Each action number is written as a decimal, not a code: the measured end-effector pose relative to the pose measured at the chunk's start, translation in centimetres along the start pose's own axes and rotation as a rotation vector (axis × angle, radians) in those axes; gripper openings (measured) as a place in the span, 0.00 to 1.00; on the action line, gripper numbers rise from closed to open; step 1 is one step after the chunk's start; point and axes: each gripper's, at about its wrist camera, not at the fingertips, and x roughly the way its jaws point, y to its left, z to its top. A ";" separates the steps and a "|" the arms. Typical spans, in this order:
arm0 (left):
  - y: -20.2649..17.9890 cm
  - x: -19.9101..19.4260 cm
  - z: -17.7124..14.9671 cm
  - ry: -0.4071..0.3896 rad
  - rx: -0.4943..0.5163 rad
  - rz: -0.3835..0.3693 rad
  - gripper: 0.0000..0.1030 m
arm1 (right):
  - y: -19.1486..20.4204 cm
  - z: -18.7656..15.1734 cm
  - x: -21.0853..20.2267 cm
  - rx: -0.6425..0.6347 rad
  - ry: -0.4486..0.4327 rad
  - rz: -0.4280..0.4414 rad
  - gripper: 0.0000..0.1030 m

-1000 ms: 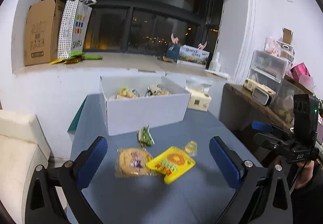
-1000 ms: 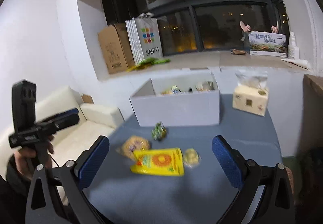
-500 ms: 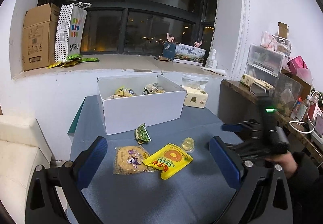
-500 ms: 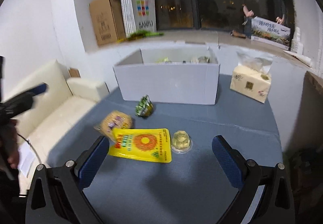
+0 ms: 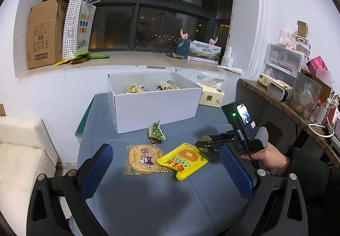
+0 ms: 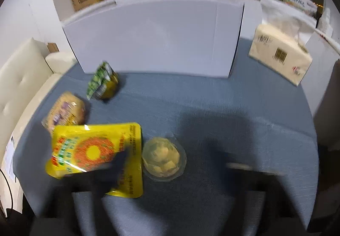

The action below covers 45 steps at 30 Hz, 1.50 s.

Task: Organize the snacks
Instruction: 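Grasp the second jelly cup with the right tool while the left tool grasps the green seaweed pack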

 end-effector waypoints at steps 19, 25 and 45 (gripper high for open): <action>-1.0 17.4 1.9 0.296 0.080 0.023 1.00 | -0.2 -2.2 -10.9 0.060 -0.271 0.079 0.34; -0.8 25.1 2.3 0.430 0.111 0.145 0.60 | -0.8 -3.1 -12.7 0.087 -0.319 0.072 0.35; 1.2 7.6 3.8 0.026 -0.071 -0.067 0.29 | -0.5 -3.0 -13.5 0.095 -0.372 0.140 0.34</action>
